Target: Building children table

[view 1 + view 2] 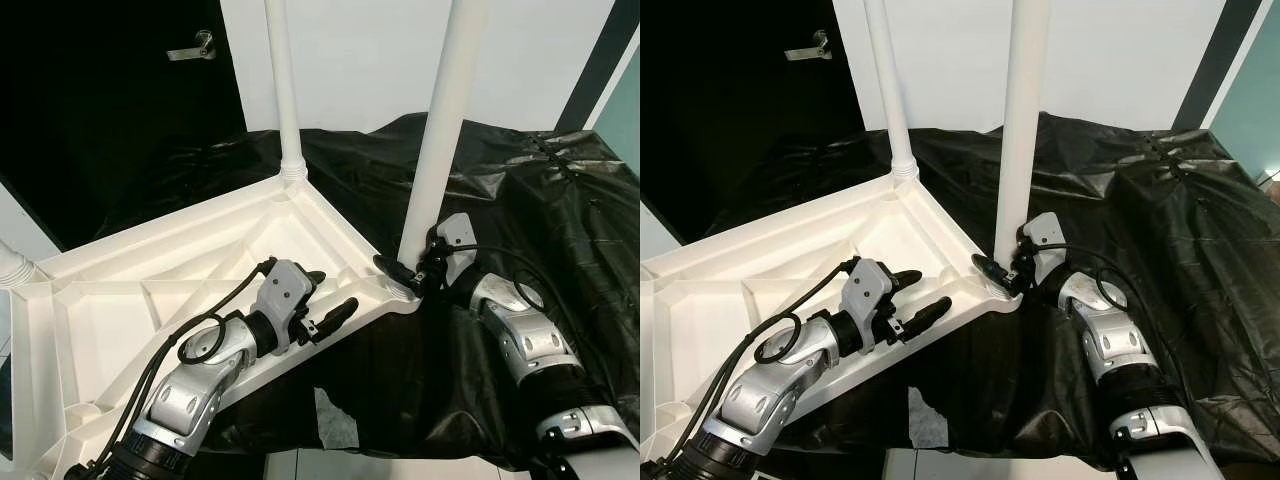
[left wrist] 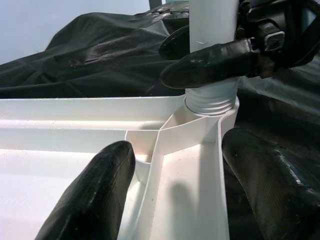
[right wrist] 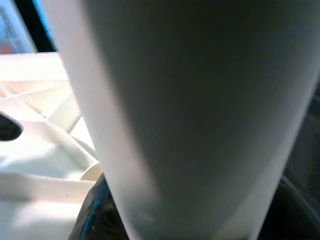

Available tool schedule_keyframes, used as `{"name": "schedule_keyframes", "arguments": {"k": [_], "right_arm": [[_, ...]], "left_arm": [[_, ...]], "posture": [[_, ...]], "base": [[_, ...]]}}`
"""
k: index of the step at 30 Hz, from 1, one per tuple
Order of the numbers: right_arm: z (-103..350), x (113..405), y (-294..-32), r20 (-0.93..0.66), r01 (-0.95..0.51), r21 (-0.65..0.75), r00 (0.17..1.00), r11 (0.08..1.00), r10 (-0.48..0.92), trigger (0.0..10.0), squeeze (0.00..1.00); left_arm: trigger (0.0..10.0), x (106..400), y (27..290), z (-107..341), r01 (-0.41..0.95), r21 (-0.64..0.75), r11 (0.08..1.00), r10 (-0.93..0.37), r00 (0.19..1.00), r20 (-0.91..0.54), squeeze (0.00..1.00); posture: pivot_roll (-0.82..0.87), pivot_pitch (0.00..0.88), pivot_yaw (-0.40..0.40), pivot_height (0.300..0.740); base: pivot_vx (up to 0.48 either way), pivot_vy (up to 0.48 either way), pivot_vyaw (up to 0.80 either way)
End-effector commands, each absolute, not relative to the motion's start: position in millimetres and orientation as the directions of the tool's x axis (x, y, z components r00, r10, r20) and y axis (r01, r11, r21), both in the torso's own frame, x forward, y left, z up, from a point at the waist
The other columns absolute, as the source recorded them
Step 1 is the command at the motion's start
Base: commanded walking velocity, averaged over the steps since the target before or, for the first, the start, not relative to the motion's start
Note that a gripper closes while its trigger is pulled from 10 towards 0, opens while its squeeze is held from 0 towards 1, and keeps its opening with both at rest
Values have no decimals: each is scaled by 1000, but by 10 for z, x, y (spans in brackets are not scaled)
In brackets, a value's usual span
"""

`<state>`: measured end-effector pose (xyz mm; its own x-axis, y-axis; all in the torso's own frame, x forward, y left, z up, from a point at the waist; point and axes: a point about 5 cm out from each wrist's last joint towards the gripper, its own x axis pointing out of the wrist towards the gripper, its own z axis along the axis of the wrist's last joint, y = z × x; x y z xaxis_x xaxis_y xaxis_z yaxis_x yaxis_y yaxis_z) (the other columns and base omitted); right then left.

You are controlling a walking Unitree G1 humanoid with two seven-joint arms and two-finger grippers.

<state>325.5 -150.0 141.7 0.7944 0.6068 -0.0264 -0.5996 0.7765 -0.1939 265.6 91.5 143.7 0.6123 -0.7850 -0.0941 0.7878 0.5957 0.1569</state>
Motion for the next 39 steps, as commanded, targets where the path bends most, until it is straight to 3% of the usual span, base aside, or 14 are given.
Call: {"name": "schedule_keyframes", "arguments": {"k": [1,3,7,11,17,22,28,29,31,32,39], "right_arm": [[1265,3212,-1484,-80,-552,-174,833,815,547,9529,0],[1244,3204,-1462,-71,-507,-147,862,849,502,10000,0],[1180,3155,-1393,-64,-369,-88,929,925,364,10000,0],[1151,3120,-1356,-61,-302,-69,953,951,298,10000,0],[1150,3044,-1277,-28,-63,-30,998,998,62,10000,0],[1228,3028,-1074,9,-76,0,997,997,76,10000,0],[1285,3032,-1095,28,-81,-2,996,997,81,10000,0],[1308,3039,-1109,36,-83,-1,996,997,83,10000,451],[1324,3044,-1118,43,-84,-1,996,996,84,10000,451],[1343,3050,-1138,51,-94,2,994,996,94,10000,1000],[1369,3063,-1243,78,-240,10,968,971,239,10000,1000]], "left_arm": [[10000,2629,925,1399,814,163,558,-808,578,-120,0],[10000,2633,923,1397,813,161,559,-807,578,-120,0],[10000,2644,913,1399,813,157,560,-807,579,-118,0],[10000,2646,906,1395,815,154,559,-808,577,-119,0],[10000,2658,889,1387,818,153,554,-811,572,-119,0],[10000,2701,920,1420,811,154,564,-805,582,-112,0],[10000,2723,931,1430,812,169,559,-806,580,-118,0],[10000,2729,934,1436,810,171,561,-805,581,-117,0],[10000,2733,934,1441,810,171,562,-805,583,-116,0],[10000,2734,936,1449,809,172,562,-805,583,-114,0],[10000,2739,941,1457,807,179,563,-802,585,-117,0]], "posture": [[6,0,6,740],[1,0,10,740],[-4,0,15,740],[-11,0,15,740],[-15,0,9,740],[-21,0,18,740],[-18,0,14,740],[-15,0,17,740],[-14,0,16,740],[-11,0,17,740],[-14,0,25,740]], "base": [[0,0,0],[0,0,0],[0,0,0],[0,0,0],[0,0,0],[0,0,0],[0,0,0],[0,0,0],[0,0,0],[0,0,0],[0,0,0]]}}
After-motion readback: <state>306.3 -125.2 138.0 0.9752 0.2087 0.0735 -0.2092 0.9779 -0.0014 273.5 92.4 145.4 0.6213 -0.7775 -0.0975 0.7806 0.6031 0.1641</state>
